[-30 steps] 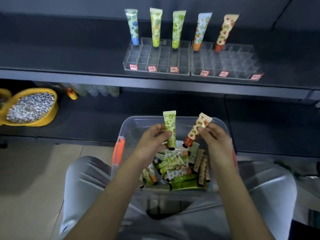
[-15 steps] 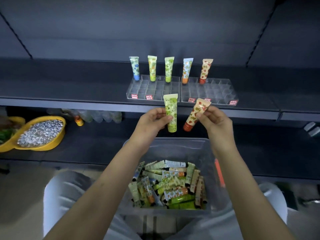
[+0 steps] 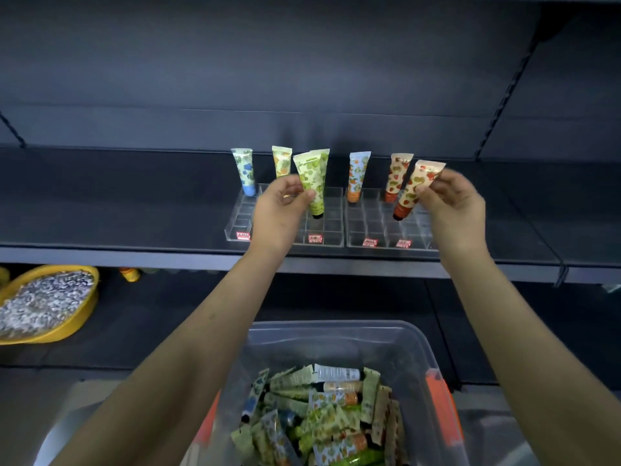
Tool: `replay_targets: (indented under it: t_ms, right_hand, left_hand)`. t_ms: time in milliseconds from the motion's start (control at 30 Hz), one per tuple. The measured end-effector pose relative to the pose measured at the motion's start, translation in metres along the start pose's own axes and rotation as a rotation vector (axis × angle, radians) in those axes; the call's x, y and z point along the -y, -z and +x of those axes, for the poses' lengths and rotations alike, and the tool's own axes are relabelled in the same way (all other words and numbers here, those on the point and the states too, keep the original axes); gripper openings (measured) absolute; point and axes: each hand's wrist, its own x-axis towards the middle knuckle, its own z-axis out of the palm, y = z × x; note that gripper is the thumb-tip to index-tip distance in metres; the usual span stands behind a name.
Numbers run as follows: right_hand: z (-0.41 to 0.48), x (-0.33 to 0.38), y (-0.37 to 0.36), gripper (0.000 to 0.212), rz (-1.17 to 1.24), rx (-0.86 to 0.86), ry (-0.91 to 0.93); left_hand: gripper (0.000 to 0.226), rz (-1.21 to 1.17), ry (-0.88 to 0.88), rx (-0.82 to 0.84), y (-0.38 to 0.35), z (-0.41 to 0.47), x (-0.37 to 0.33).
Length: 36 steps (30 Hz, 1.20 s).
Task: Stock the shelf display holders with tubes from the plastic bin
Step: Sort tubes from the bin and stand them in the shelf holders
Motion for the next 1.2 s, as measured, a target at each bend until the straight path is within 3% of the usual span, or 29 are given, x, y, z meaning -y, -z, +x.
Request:
replay_targets:
  t_ms: [267, 467, 700, 1200]
  right_hand:
    - [0.043, -0.027, -0.012, 0.019, -0.030, -0.014, 0.001]
    - [0.050, -0.046, -0.019, 0.021, -0.070, 0.018, -0.005]
    - [0.054, -0.054, -0.021, 0.025, -0.095, 0.011, -0.040]
    - [0.055, -0.059, -0.015, 0.029, -0.358, 0.048, -0.058]
  left_hand:
    - [0.027, 0.037, 0.001, -0.072, -0.013, 0.045, 0.027]
    - [0.022, 0.045, 0.032, 0.011, -0.016, 0.055, 0.034]
    - [0.029, 0.240, -0.011, 0.075, -0.018, 0.061, 0.040]
    - [0.025, 0.393, -0.030, 0.137, -0.012, 0.061, 0.034]
